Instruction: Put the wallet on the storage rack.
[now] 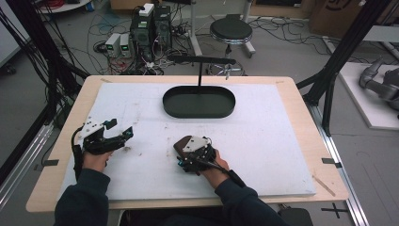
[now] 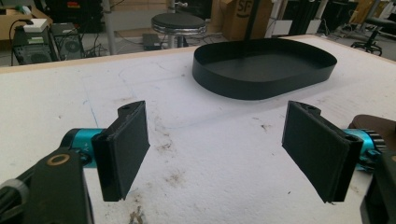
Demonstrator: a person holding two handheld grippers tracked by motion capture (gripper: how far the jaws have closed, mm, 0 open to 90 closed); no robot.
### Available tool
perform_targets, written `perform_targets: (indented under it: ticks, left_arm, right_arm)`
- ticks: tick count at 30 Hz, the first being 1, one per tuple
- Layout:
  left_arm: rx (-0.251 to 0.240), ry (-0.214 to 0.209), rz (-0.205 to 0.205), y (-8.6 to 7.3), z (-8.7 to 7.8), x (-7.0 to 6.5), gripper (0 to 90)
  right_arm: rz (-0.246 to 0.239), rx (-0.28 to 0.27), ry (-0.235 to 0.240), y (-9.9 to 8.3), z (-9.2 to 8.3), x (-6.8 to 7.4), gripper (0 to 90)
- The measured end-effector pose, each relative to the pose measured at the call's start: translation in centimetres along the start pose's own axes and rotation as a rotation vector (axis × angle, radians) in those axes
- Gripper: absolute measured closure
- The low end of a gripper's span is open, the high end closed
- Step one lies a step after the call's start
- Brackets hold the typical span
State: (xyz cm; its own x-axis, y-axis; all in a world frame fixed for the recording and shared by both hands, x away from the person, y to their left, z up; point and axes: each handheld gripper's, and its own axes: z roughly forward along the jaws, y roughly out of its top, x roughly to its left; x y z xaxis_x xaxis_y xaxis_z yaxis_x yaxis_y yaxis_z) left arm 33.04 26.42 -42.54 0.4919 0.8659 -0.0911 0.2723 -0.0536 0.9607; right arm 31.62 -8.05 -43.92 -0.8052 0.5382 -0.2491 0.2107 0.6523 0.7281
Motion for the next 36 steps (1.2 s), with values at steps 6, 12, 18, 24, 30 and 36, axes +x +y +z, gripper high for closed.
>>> perform_targets:
  ticks: [6,12,18,24,30,36]
  left_arm:
    - [-0.002,-0.001,-0.001,0.0,0.0,0.0,22.8]
    - [-0.003,-0.002,-0.004,0.0,0.0,0.0,22.8]
    - [-0.004,-0.005,-0.004,0.0,0.0,-0.1,22.8]
    - [-0.001,-0.005,-0.002,0.0,0.1,-0.1,22.8]
    - [0.002,-0.007,0.000,0.0,0.1,-0.1,22.9]
    - [0.005,-0.005,-0.001,0.0,0.1,0.0,23.0]
  right_arm:
    - [0.070,0.047,-0.103,-1.1,-0.3,-2.5,28.2]
    - [0.076,0.078,-0.139,-1.8,-0.2,-3.7,18.8]
    - [0.019,0.102,-0.148,-1.7,-0.2,-3.6,21.8]
    - [0.102,0.100,-0.099,-1.6,-0.8,-4.2,35.8]
    - [0.136,0.065,-0.032,-1.4,-2.2,-5.4,58.9]
    - [0.187,0.024,-0.003,-1.4,-3.3,-6.9,70.8]
